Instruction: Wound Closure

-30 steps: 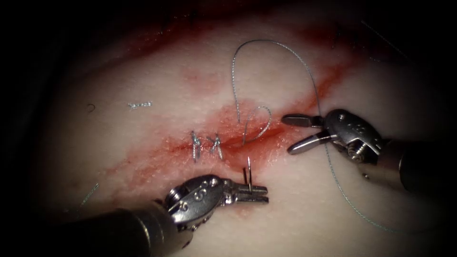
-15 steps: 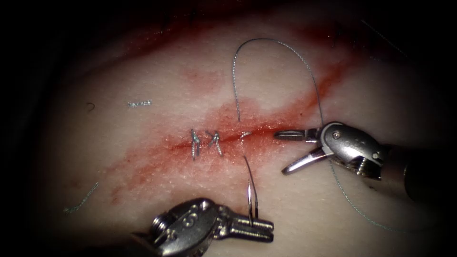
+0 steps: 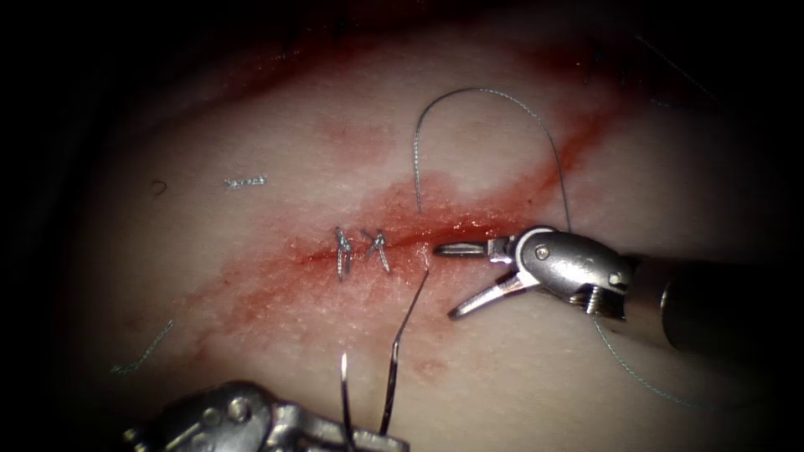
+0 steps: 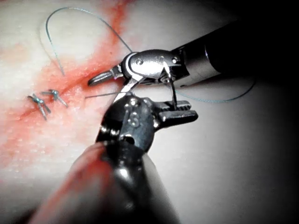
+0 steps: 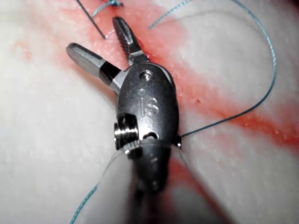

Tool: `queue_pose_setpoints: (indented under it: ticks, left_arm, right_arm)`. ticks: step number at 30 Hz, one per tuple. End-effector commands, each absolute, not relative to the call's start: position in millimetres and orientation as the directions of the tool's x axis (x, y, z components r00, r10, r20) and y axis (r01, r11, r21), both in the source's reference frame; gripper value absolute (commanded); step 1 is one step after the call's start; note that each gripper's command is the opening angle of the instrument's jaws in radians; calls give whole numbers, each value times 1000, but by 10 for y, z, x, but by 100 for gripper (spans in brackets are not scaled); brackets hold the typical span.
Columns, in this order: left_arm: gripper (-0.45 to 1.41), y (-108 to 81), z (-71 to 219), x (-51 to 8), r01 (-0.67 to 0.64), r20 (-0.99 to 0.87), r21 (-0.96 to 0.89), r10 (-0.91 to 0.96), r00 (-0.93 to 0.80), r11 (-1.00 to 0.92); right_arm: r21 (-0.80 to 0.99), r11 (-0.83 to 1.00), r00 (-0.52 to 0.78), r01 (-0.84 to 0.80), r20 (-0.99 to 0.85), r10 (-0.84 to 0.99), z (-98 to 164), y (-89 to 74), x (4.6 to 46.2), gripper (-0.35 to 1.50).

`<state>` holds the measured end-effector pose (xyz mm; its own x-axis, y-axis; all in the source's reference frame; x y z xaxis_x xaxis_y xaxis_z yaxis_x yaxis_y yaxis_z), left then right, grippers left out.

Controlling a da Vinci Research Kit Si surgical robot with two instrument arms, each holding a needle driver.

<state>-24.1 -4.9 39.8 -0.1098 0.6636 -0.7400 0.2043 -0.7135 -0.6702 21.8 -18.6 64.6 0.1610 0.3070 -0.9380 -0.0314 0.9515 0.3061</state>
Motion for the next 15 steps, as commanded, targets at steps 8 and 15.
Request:
queue_pose_setpoints:
  ticks: [8, 15]
  left_arm:
    - [-45, -59, 392, -250, 208, -750, -659, 649, -127, -722]
    - [-45, -55, 387, -247, 171, -762, -648, 634, -135, -742]
  right_arm:
    - [305, 951, 268, -47, -913, 306, 677, -196, 235, 68]
    - [292, 953, 407, -79, -864, 298, 682, -194, 222, -35]
